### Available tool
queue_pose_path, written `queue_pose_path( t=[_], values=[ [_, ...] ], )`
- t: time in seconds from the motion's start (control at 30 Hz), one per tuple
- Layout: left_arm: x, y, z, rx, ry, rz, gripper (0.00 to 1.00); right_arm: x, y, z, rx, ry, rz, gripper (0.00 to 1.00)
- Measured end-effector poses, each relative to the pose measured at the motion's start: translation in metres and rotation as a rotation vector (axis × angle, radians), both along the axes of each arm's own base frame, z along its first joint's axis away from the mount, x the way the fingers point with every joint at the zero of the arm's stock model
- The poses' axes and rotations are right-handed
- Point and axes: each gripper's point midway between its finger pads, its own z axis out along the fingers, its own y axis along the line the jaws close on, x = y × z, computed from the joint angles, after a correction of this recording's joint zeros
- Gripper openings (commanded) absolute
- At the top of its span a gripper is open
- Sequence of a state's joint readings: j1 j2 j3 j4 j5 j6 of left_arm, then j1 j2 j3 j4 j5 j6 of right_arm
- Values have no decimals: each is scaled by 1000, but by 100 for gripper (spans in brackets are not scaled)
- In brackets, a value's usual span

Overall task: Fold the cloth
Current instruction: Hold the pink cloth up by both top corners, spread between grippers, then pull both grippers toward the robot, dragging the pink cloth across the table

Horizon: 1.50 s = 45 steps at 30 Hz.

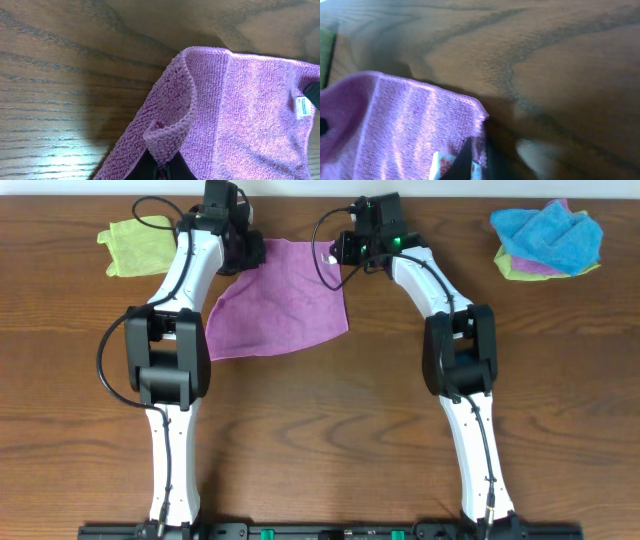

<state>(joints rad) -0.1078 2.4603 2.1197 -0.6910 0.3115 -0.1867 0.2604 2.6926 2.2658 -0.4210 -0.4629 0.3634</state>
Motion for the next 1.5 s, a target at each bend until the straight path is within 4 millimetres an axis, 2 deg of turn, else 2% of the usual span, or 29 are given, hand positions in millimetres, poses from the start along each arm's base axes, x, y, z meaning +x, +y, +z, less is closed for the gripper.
queue_pose_path(
  t=[0.2,0.37,0.53,0.63,0.73,0.9,0.97,1.1,1.27,1.4,1.5],
  values=[
    [0,1,0,4,0,2,6,-1,1,0,4,3,3,1],
    [2,11,-3,64,-7,26,6,-6,1,-1,29,28,23,1],
    [6,26,-4,112,-18,57,6,-14,-14,-2,31,96,13,1],
    [9,34,-3,123,-27,73,6,-17,-26,7,20,119,4,1],
    [9,34,-3,123,-28,71,6,-21,-32,32,6,107,7,1],
    [9,24,6,124,-33,52,6,-28,-34,106,-1,22,22,1],
    [11,18,16,121,-46,43,6,-34,-34,140,3,-19,29,1],
    [13,3,47,113,-84,22,6,-51,-40,175,-21,-35,37,1],
    [6,-5,102,102,-153,11,6,-81,-54,198,-111,-7,37,1],
    [-11,-16,164,92,-233,-5,6,-107,-68,215,-205,14,29,1],
    [-26,-26,196,86,-270,-28,6,-124,-78,225,-267,29,15,1]
  ],
)
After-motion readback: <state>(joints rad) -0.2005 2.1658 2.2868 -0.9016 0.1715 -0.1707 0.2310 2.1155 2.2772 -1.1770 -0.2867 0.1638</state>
